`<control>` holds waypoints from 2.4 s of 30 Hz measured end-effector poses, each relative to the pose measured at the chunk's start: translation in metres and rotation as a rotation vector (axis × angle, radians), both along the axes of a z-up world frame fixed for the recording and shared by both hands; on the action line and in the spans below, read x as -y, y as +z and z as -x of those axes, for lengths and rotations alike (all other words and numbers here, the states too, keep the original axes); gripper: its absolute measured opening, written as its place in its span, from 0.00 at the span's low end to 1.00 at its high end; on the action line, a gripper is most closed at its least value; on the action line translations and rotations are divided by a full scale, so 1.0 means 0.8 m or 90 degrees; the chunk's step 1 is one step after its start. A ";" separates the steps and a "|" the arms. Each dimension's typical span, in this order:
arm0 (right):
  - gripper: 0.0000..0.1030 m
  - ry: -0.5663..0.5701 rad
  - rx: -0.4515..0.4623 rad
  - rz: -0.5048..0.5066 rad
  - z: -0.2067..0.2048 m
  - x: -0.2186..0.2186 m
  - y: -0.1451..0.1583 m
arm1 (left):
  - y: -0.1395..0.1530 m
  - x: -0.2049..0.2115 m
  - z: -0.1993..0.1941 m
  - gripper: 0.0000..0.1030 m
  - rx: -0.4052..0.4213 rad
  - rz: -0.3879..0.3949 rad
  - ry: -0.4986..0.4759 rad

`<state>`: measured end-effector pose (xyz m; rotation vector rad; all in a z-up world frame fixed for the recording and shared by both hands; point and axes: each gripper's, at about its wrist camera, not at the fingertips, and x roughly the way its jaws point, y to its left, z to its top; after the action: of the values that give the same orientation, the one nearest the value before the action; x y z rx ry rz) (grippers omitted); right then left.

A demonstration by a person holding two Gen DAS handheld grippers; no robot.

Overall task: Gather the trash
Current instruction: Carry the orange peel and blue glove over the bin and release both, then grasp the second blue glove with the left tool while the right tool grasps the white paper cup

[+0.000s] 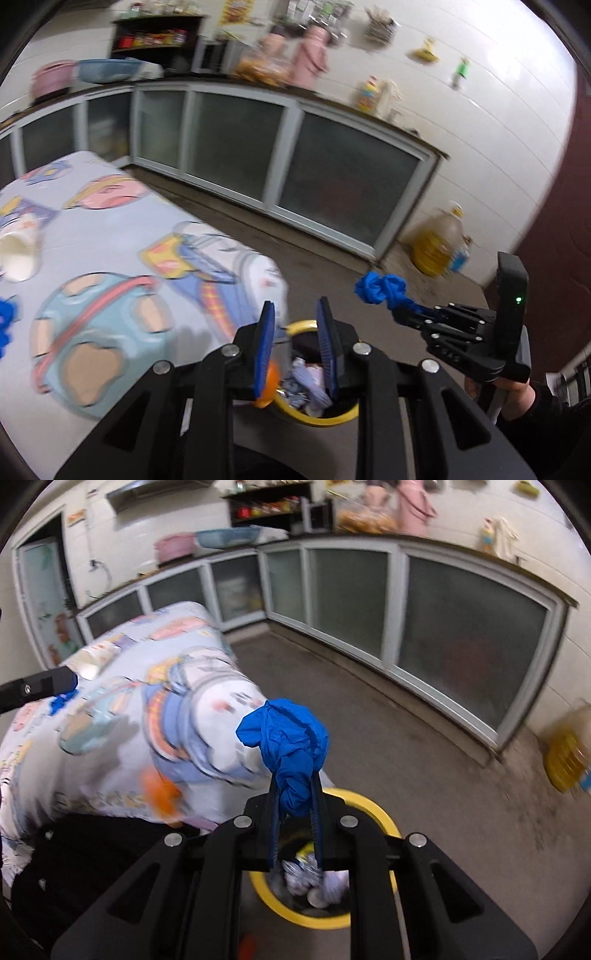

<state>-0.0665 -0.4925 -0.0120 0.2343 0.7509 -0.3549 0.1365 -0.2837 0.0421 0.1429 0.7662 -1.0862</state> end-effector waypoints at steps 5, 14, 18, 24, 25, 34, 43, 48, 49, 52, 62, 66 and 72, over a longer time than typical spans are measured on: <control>0.13 -0.030 -0.035 -0.019 0.022 0.022 -0.039 | -0.034 0.074 0.027 0.20 -0.012 -0.037 -0.073; 0.13 -0.065 -0.107 -0.084 0.018 0.051 -0.125 | -0.103 0.160 0.048 0.20 -0.023 -0.117 -0.124; 0.23 -0.055 -0.172 -0.096 0.007 0.048 -0.156 | -0.121 0.170 0.055 0.42 -0.026 -0.143 -0.126; 0.71 -0.106 -0.176 -0.067 0.015 0.059 -0.160 | -0.102 0.124 0.042 0.92 0.001 -0.095 -0.066; 0.71 -0.120 -0.180 -0.038 0.017 0.060 -0.157 | -0.096 0.109 0.035 0.92 -0.007 -0.087 -0.050; 0.71 -0.091 -0.106 0.050 -0.008 0.050 -0.091 | -0.050 -0.063 -0.030 0.92 0.010 -0.052 0.130; 0.72 0.115 0.033 0.069 -0.161 -0.073 0.013 | -0.021 -0.243 -0.110 0.92 0.092 -0.129 0.378; 0.71 0.238 0.066 0.084 -0.269 -0.166 0.047 | -0.024 -0.281 -0.150 0.92 0.092 -0.144 0.435; 0.71 0.260 0.067 0.090 -0.289 -0.183 0.050 | -0.025 -0.287 -0.155 0.92 0.089 -0.141 0.439; 0.71 0.311 0.058 0.098 -0.344 -0.230 0.059 | -0.031 -0.293 -0.182 0.92 0.068 -0.137 0.459; 0.69 0.385 -0.005 0.139 -0.482 -0.319 0.048 | -0.062 -0.285 -0.255 0.92 -0.017 -0.125 0.460; 0.68 0.384 -0.036 0.145 -0.516 -0.323 0.032 | -0.076 -0.281 -0.276 0.92 -0.046 -0.129 0.454; 0.65 0.371 -0.067 0.133 -0.552 -0.323 0.010 | -0.088 -0.272 -0.300 0.92 -0.058 -0.139 0.453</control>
<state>0.3749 -0.2337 -0.0037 -0.2039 0.8418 0.1102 0.3762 -0.0661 -0.0284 -0.0017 0.9207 -0.3351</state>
